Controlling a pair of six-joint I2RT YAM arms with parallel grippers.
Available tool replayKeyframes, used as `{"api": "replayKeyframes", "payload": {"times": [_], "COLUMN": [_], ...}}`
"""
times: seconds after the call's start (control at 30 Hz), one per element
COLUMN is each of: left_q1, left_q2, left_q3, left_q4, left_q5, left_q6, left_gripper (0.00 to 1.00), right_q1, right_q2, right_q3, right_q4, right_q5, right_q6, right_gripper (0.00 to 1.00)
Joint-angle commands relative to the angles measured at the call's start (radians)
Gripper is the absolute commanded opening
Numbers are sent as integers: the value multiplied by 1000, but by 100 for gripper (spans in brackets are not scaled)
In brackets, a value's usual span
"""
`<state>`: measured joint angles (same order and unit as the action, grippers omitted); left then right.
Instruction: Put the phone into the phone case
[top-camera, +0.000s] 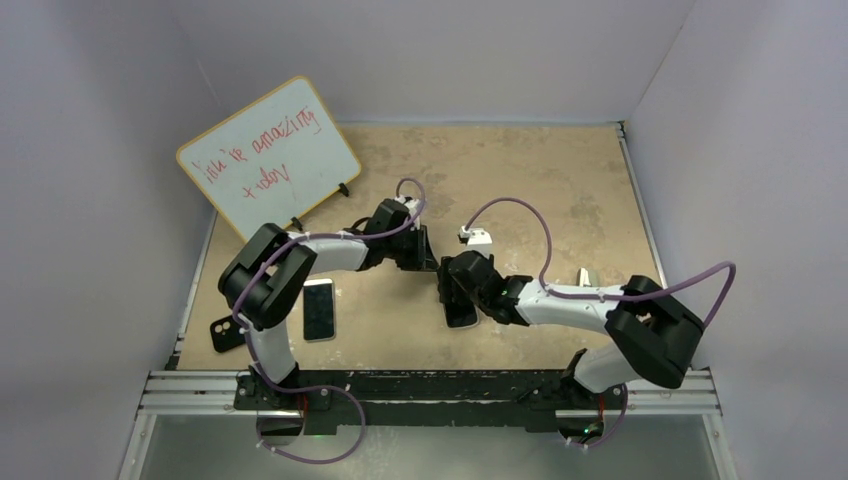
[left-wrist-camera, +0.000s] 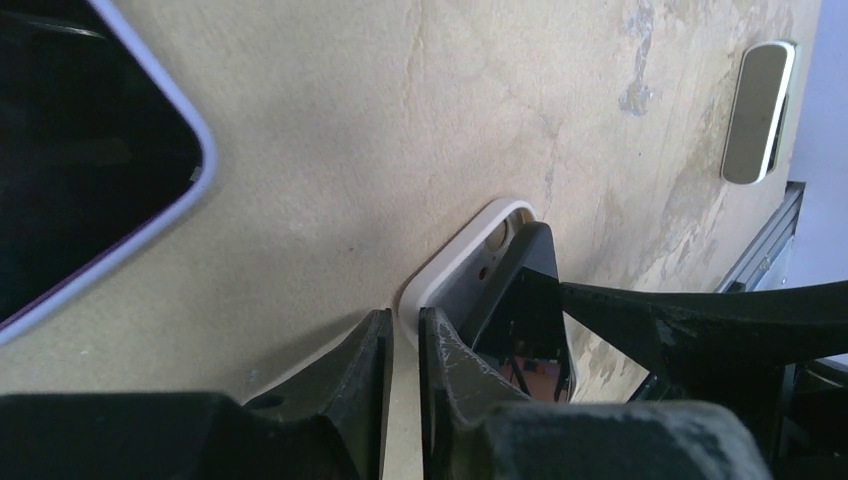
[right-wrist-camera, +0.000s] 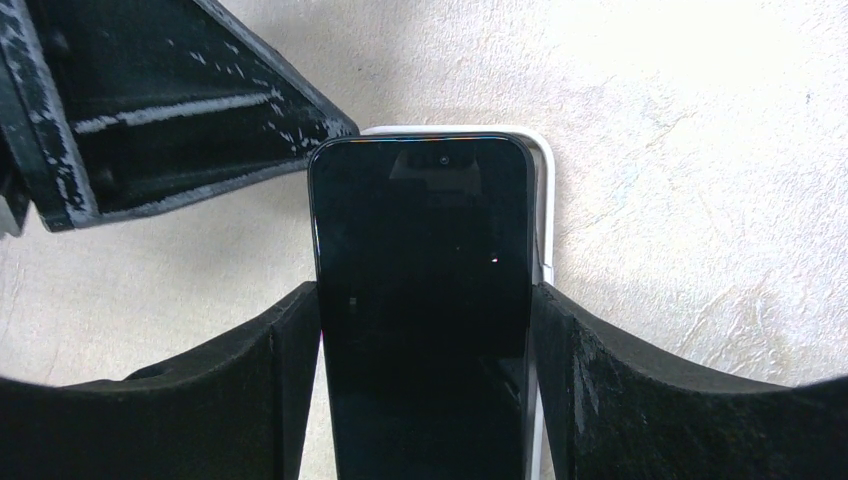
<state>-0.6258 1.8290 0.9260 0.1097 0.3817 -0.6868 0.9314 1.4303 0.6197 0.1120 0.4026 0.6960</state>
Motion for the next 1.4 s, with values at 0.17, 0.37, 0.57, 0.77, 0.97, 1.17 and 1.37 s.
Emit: {"api": "replayKeyframes", "payload": {"times": [0.17,0.37,0.57,0.77,0.97,1.17,1.37], "left_q1": [46,45,37,-3,-33,-56,-79], "left_q2": [-119,-168,-190,-202,-213,-189,-146], "left_q3": [4,-16,-36,-87,-151,-189,-177], "left_q4": [-24,-62,-77,-78,-8,86,143], "left_q5": [-48,-60,-6,10,25,51,74], "left_q6": [45,73,78,64,11,-42,-70], "left_gripper": [28,40,42,41,40,35,26], "right_q1": [9,8,3,-42,-140,-201,-231], "right_q2": [11,-39,-105,-156,-165,-183,-172], "right_q3": [107,146,135,87,23,-40,-89], "right_q4": [-187,-267,-280,-266,-208,-165,-115], "right_q5": [-43,-85,-105,-143,-266,-332,-374], "right_q6": [39,42,28,2,-16,-21,-19], "right_gripper": [71,92,95,83,74,70,66]}}
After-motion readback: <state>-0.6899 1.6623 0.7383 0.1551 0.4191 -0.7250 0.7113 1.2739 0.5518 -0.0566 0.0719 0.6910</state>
